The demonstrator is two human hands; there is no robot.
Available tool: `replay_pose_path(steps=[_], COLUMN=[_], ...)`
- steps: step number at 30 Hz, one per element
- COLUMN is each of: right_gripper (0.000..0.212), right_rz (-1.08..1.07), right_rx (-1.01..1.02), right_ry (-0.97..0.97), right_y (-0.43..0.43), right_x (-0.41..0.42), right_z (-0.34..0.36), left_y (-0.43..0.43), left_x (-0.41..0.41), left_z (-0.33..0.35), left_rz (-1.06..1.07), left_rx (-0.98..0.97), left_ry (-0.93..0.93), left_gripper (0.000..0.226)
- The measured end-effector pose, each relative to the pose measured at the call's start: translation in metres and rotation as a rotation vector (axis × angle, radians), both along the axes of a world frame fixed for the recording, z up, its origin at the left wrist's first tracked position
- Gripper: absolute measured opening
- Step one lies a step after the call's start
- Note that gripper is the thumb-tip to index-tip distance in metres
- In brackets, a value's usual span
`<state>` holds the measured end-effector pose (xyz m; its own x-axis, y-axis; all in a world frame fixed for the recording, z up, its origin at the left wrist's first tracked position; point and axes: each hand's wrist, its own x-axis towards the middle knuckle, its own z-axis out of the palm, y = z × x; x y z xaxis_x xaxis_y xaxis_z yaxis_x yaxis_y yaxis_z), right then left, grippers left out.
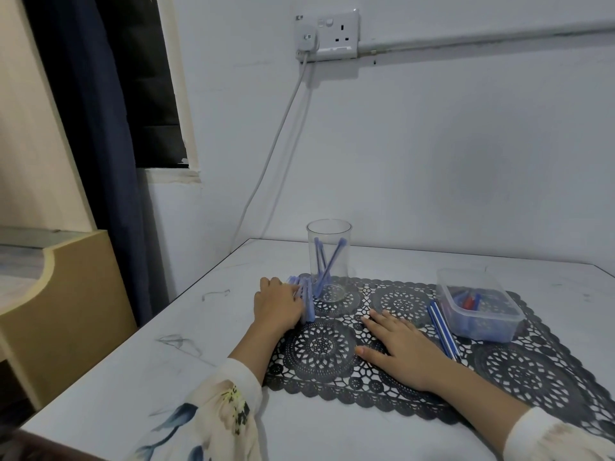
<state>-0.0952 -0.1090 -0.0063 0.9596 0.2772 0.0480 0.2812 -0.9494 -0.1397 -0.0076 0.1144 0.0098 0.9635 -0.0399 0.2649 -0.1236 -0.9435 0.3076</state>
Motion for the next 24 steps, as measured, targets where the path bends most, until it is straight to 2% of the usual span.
replay_pose_path(steps=[8,12,16,19,24], right_gripper=[0.127,0.127,0.129,0.127,0.096], right_rz=[0.003,0.006,0.006,0.009,0.006], right_rx=[0.004,0.013,0.008,0.006,0.003], right_ry=[0.002,0.010,0.004,0.007,0.010], right_y=[-0.001,-0.001,0.000,0.000,0.000], right_x=[0.000,-0.001,0.000,-0.001,-0.003], right_z=[0.000,0.000,0.001,0.002,0.004], left_y=[0.003,0.004,0.005,0.008,0.012], left_x=[-0.002,0.001,0.005,0.005,-0.006], left_z=[0.002,-0.001,-0.004,0.002,0.028], left_rz=[0.055,0.033,0.003,0.006,-0.031], left_rx=[-0.113,-0.150,-0.216,-0.333,-0.477], left_ry=[0.031,0.011,-0.053,-0.180,-0.364], left_gripper=[0.020,0.020,0.028,0.027,0.023])
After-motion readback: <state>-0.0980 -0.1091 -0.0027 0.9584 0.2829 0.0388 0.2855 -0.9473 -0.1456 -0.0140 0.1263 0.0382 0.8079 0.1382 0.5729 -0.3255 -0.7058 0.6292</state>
